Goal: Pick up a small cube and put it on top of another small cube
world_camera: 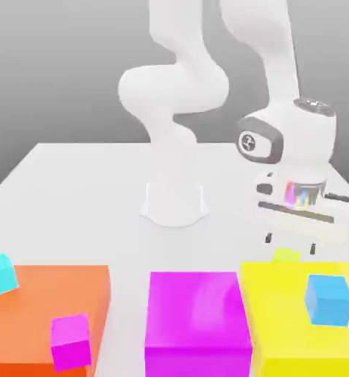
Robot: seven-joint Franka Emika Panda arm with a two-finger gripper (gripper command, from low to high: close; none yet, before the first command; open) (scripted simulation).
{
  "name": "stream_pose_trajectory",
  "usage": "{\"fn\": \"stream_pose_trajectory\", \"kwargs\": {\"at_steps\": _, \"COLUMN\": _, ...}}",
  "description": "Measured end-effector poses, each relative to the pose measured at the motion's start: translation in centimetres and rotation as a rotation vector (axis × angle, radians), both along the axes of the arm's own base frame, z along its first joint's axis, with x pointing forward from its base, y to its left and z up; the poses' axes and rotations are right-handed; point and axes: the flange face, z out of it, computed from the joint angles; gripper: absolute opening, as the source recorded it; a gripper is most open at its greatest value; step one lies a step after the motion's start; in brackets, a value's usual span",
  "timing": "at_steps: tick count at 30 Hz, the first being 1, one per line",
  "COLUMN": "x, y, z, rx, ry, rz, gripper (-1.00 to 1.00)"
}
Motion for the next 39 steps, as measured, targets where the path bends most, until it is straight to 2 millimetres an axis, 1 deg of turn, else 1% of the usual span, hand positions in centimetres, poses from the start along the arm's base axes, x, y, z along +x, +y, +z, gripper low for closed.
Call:
{"fn": "stream_pose_trajectory", "kwargs": {"at_steps": 2, "x": -0.1, "y": -0.1, "z": -1.7, "rx": 0.001, "ry": 0.002, "rz": 0.0, "gripper": 0.0}}
{"fn": "stream_pose_trajectory", "kwargs": {"at_steps": 3, "x": -0.2, "y": -0.1, "z": -2.4, "rx": 0.0, "ry": 0.002, "rz": 0.0, "gripper": -1.0}}
{"fn": "stream_pose_trajectory", "kwargs": {"at_steps": 8, "x": -0.2, "y": -0.1, "z": -2.4, "rx": 0.002, "ry": 0.001, "rz": 0.0, "gripper": -1.0}}
{"fn": "stream_pose_trajectory", "kwargs": {"at_steps": 9, "x": -0.2, "y": -0.1, "z": -2.7, "rx": 0.001, "ry": 0.0, "rz": 0.0, "gripper": -1.0}}
{"fn": "stream_pose_trajectory", "kwargs": {"at_steps": 10, "x": -0.2, "y": -0.1, "z": -2.5, "rx": 0.0, "ry": 0.0, "rz": 0.0, "gripper": -1.0}}
{"fn": "stream_pose_trajectory", "kwargs": {"at_steps": 12, "x": -0.1, "y": 0.0, "z": -1.2, "rx": 0.0, "ry": 0.0, "rz": 0.0, "gripper": -1.0}}
{"fn": "stream_pose_trajectory", "kwargs": {"at_steps": 17, "x": -0.2, "y": 0.0, "z": 2.8, "rx": -0.003, "ry": -0.002, "rz": 0.006, "gripper": -1.0}}
{"fn": "stream_pose_trajectory", "kwargs": {"at_steps": 19, "x": -0.5, "y": 0.8, "z": 3.6, "rx": -0.002, "ry": -0.007, "rz": 0.028, "gripper": -1.0}}
{"fn": "stream_pose_trajectory", "kwargs": {"at_steps": 21, "x": -0.6, "y": 1.6, "z": 4.2, "rx": 0.006, "ry": -0.038, "rz": 0.107, "gripper": -1.0}}
{"fn": "stream_pose_trajectory", "kwargs": {"at_steps": 22, "x": -0.1, "y": 1.8, "z": 4.6, "rx": 0.008, "ry": -0.055, "rz": 0.151, "gripper": -1.0}}
{"fn": "stream_pose_trajectory", "kwargs": {"at_steps": 24, "x": 2.6, "y": 0.6, "z": 5.6, "rx": 0.005, "ry": -0.091, "rz": 0.2, "gripper": -1.0}}
{"fn": "stream_pose_trajectory", "kwargs": {"at_steps": 25, "x": 3.4, "y": 0.6, "z": 6.0, "rx": 0.001, "ry": -0.103, "rz": 0.242, "gripper": -1.0}}
{"fn": "stream_pose_trajectory", "kwargs": {"at_steps": 26, "x": 4.9, "y": -0.4, "z": 6.4, "rx": -0.006, "ry": -0.106, "rz": 0.237, "gripper": -1.0}}
{"fn": "stream_pose_trajectory", "kwargs": {"at_steps": 27, "x": 7.4, "y": -3.0, "z": 6.7, "rx": -0.014, "ry": -0.104, "rz": 0.179, "gripper": -1.0}}
{"fn": "stream_pose_trajectory", "kwargs": {"at_steps": 28, "x": 9.1, "y": -4.9, "z": 7.0, "rx": -0.022, "ry": -0.1, "rz": 0.144, "gripper": -1.0}}
{"fn": "stream_pose_trajectory", "kwargs": {"at_steps": 30, "x": 11.8, "y": -8.5, "z": 7.7, "rx": -0.032, "ry": -0.087, "rz": 0.091, "gripper": -1.0}}
{"fn": "stream_pose_trajectory", "kwargs": {"at_steps": 32, "x": 14.2, "y": -12.6, "z": 8.3, "rx": -0.038, "ry": -0.071, "rz": 0.031, "gripper": -1.0}}
{"fn": "stream_pose_trajectory", "kwargs": {"at_steps": 34, "x": 16.1, "y": -17.1, "z": 9.0, "rx": -0.039, "ry": -0.055, "rz": -0.029, "gripper": -1.0}}
{"fn": "stream_pose_trajectory", "kwargs": {"at_steps": 36, "x": 17.4, "y": -21.8, "z": 9.6, "rx": -0.037, "ry": -0.038, "rz": -0.089, "gripper": -1.0}}
{"fn": "stream_pose_trajectory", "kwargs": {"at_steps": 39, "x": 18.3, "y": -29.2, "z": 10.7, "rx": -0.024, "ry": -0.016, "rz": -0.177, "gripper": -1.0}}
